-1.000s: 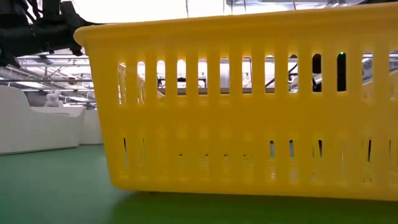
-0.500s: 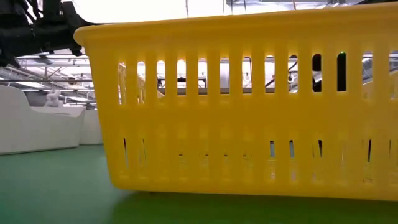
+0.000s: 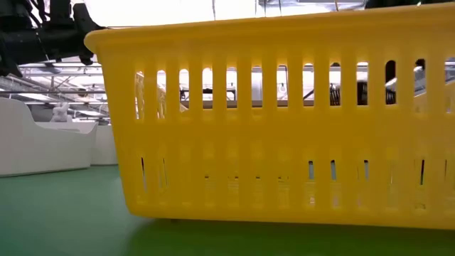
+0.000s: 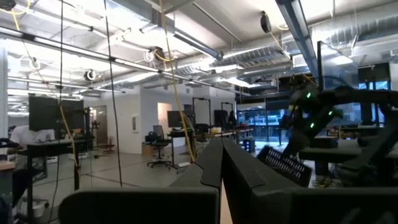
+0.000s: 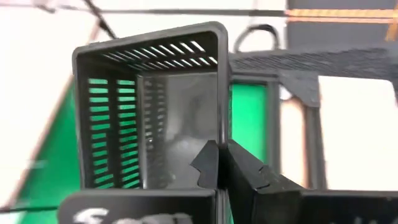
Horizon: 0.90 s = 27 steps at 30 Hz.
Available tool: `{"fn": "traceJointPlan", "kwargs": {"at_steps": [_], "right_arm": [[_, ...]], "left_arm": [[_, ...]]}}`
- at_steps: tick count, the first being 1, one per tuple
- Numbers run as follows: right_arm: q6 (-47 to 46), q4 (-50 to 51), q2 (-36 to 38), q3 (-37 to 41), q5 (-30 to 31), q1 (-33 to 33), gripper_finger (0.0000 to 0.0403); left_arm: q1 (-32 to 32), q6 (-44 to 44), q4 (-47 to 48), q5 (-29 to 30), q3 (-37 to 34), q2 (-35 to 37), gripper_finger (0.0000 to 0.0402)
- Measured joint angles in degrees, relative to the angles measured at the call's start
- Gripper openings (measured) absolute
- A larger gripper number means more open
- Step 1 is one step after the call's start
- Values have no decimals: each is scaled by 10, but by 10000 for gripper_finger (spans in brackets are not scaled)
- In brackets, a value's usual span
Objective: Stack baskets on shelf by color
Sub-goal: Stack the top black bin on the middle black bin
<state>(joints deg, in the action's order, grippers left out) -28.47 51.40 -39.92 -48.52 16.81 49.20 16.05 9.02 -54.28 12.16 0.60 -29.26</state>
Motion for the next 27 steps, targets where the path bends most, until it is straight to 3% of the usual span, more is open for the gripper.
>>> {"fn": "traceJointPlan", "kwargs": {"at_steps": [9, 18, 21, 27], "right_arm": [[-71, 38, 86, -48, -136, -63, 3], [-191, 67, 155, 18, -139, -187, 3], [-223, 28, 155, 64, -141, -236, 3], [-250, -144, 103, 125, -139, -365, 3]], "left_arm": [[0, 1, -4, 0, 0, 0, 5], [0, -4, -27, 0, 0, 0, 5], [0, -8, -27, 0, 0, 0, 5], [0, -17, -29, 0, 0, 0, 5]]}}
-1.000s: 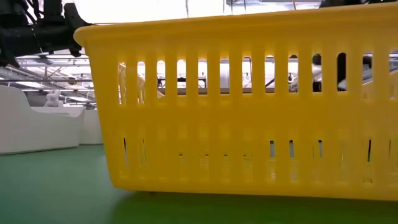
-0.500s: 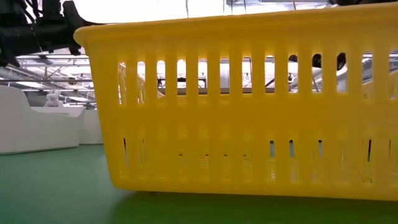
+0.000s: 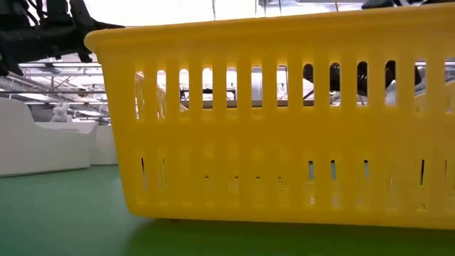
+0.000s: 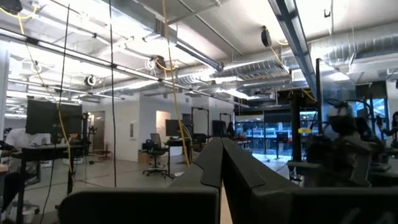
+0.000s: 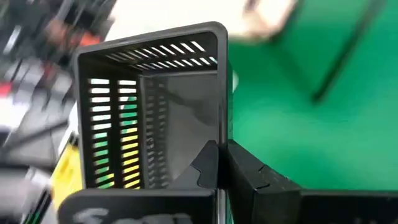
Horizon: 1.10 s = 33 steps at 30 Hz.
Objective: Stack baskets on shelf by color
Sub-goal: Stack the top black bin on the middle black bin
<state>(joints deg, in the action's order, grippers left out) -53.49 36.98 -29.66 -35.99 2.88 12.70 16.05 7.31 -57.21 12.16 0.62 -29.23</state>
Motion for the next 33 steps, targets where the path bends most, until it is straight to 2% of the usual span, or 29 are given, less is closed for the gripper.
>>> {"fn": "traceJointPlan", "kwargs": {"at_steps": [6, 11, 14, 16, 20, 23, 28, 33], "right_arm": [[-26, -12, -69, -7, 72, -128, 3], [-42, -30, -105, -31, 76, -225, 3], [-31, 22, -123, -76, 78, -266, 3], [-33, 100, -137, -119, 95, -283, 3], [-154, 303, -167, -195, 175, -303, 3], [-275, 409, -188, -210, 179, -319, 3], [-420, 465, -222, -199, 127, -365, 3], [-507, 487, -245, -195, 104, -412, 3]], "left_arm": [[0, -5, 0, 0, 0, 0, 5], [0, -5, 0, 0, 0, 0, 5], [0, -4, 0, 0, 0, 0, 5], [0, -3, -1, 0, 0, 0, 5], [0, -1, -13, 0, 0, 0, 5], [0, -1, -14, 0, 0, 0, 5], [0, 0, -3, 0, 0, 0, 5], [0, 0, 8, 0, 0, -1, 5]]}}
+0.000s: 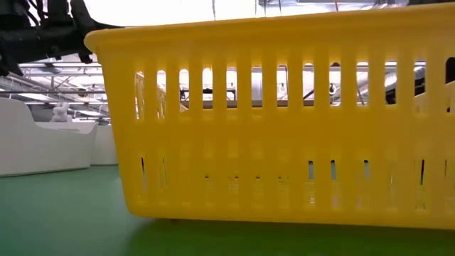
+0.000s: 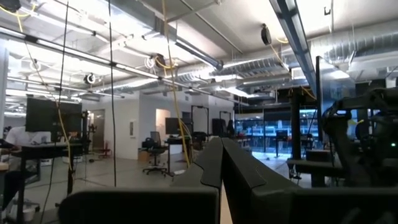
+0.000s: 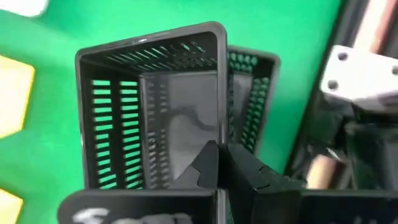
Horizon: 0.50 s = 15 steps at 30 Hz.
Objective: Stack baskets on shelf by color
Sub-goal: Stack the top black bin on the middle black bin
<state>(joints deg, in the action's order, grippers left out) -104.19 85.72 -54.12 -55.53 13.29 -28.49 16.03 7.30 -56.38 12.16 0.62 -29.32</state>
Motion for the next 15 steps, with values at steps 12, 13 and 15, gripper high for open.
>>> {"fn": "traceJointPlan", "kwargs": {"at_steps": [12, 13, 15], "right_arm": [[-104, 31, -13, 47, 29, -33, 3], [-109, 27, -11, 56, 28, -33, 3], [-114, 12, -9, 72, 27, -33, 4]], "left_arm": [[0, 15, -8, 0, 0, 0, 5], [0, 17, -8, 0, 0, 0, 5], [0, 22, -8, 0, 0, 0, 5]]}}
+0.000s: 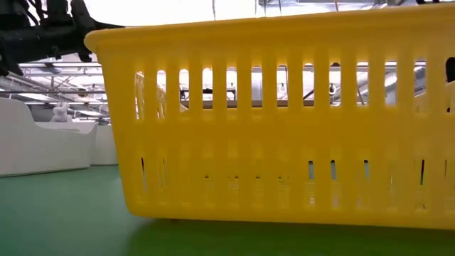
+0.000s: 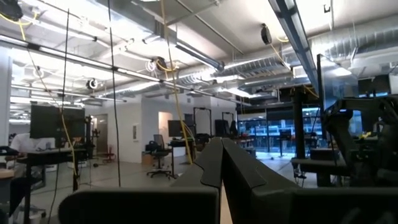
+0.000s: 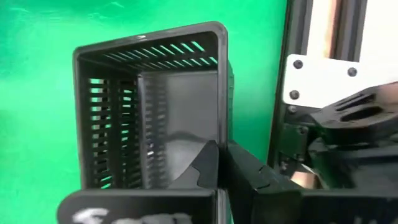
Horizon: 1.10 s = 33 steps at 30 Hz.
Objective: Stack baskets on shelf by color
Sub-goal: Stack the top black bin on the middle black bin
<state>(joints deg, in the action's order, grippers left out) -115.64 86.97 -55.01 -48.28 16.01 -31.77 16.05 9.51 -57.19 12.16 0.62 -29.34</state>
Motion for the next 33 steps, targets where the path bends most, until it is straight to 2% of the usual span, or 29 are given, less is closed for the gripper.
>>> {"fn": "traceJointPlan", "kwargs": {"at_steps": [9, 18, 24, 28, 33], "right_arm": [[-16, -68, 17, 41, 5, 0, 4], [-10, -74, 2, 50, 4, 0, 11], [6, -74, -2, 38, 2, 0, 36], [33, -84, 10, 21, 27, 0, 59], [68, -95, 12, 22, -4, 0, 103]], "left_arm": [[0, 13, 0, 0, 0, 0, 5], [0, 26, 1, 0, 0, 0, 5], [0, 25, 1, 0, 0, 0, 5], [0, 25, 0, 0, 0, 0, 5], [0, 24, 0, 0, 0, 0, 5]]}}
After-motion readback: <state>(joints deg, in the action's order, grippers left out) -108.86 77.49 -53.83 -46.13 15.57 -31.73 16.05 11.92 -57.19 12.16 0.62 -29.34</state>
